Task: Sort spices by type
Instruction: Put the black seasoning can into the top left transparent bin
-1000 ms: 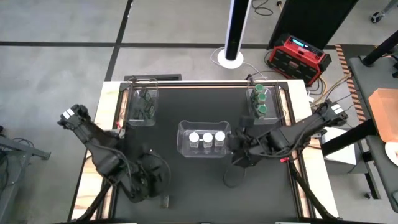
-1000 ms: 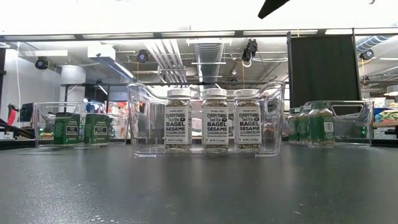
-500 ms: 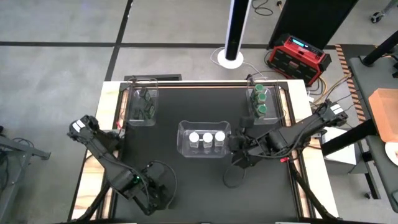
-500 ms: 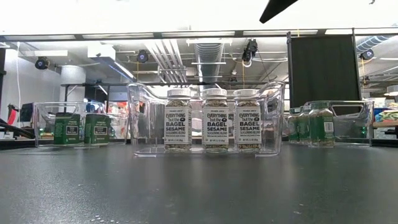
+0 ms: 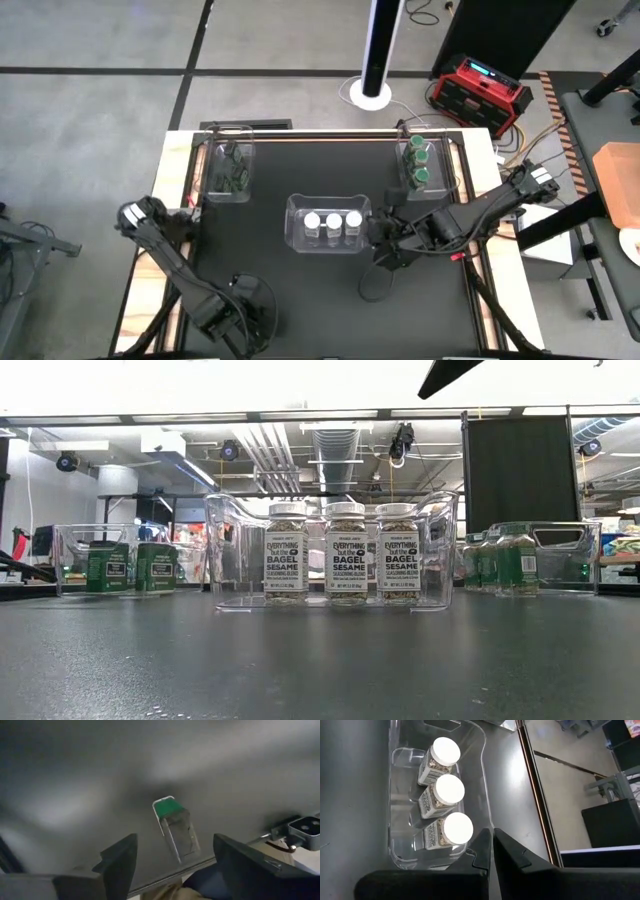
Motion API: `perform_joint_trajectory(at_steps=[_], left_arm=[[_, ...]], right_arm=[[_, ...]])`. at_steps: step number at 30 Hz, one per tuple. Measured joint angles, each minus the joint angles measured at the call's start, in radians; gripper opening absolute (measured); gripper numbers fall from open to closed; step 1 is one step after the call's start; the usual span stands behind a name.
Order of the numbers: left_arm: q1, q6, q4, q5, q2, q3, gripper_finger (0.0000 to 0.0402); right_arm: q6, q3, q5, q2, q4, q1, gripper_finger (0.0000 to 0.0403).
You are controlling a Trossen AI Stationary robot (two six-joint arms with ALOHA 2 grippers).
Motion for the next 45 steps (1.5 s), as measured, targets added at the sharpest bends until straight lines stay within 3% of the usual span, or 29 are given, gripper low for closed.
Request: perform_joint_trajectory(at_steps=[15,24,45], left_arm=[[0.000,-0.043,0.045,0.035,0.115,0.072,0.0315],[-0.003,-0.026,0.029,0.072,0.178,0.083,0.0318],[-0.003,-0.019,0.047,0.041,0.197,0.011,0.0310]], right_arm=[[-0.047,0.000,-0.002,0.000,0.003,0.000,0.0012],[-0.044,0.000,-0.035,0.001,0.002,0.002,0.0012],[-0.044,0.000,-0.036,0.002,0.007,0.007,0.0013]])
